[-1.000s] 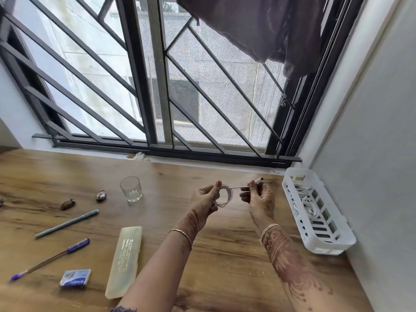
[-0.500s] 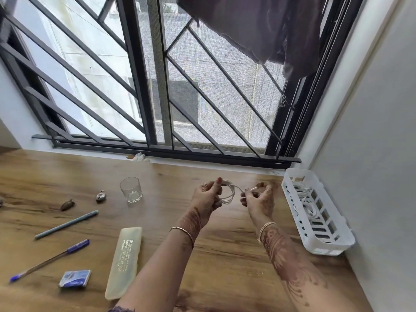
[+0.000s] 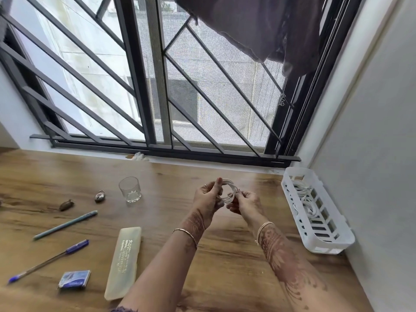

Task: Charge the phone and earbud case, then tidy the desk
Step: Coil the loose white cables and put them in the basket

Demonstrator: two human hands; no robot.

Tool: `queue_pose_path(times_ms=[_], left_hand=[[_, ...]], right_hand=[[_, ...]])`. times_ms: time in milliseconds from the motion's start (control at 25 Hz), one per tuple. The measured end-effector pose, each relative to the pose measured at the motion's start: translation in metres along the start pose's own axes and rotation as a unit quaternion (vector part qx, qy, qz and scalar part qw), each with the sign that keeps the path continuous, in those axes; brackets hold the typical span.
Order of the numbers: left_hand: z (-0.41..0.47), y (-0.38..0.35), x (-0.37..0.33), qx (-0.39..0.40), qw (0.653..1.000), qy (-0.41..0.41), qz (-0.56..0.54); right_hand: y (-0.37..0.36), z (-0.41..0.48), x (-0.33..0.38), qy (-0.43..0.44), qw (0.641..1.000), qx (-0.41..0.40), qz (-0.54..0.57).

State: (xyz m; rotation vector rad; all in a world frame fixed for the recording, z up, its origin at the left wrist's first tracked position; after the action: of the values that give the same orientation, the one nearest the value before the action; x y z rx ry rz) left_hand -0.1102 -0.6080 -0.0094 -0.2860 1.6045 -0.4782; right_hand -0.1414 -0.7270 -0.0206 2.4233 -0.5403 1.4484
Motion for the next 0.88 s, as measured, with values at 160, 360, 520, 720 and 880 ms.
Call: queue_pose_path(times_ms=[160, 360, 520, 720, 880], left_hand=[[0.003, 0.009, 0.002, -0.034, 0.999, -0.006, 0.031], [0.003, 0.013, 0.004, -0.044, 0.997, -0.022, 0.051], [0.005, 0.017, 0.008, -0.054, 0.993, -0.023, 0.099], [0.003, 0.013, 0.009, -0.021, 0.991, -0.033, 0.129], [0.002, 0.012, 0.006, -0.008, 0.99, -0.036, 0.139]], right_hand=[[-0.003, -0.006, 0.005, -0.02, 0.995, 0.087, 0.047], [0.0, -0.007, 0.004, 0.045, 0.997, 0.055, 0.036], [0.002, -0.007, 0.006, 0.074, 0.995, 0.043, 0.047], [0.002, -0.003, 0.007, 0.044, 0.993, 0.058, 0.098], [0.001, -0.005, 0.008, 0.054, 0.99, 0.059, 0.114]])
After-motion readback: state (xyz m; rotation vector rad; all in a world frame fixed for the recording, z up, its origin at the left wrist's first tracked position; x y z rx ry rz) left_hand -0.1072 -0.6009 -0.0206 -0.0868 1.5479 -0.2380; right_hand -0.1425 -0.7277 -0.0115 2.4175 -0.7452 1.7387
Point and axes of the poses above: each hand's wrist, its own z-axis towards the middle knuckle, its own y-axis out of the back of the hand, x = y × z, the point moved 4 cm from there along z, towards the middle knuckle, and after that the axes turned 12 degrees about -y, right-handed, at the moved point
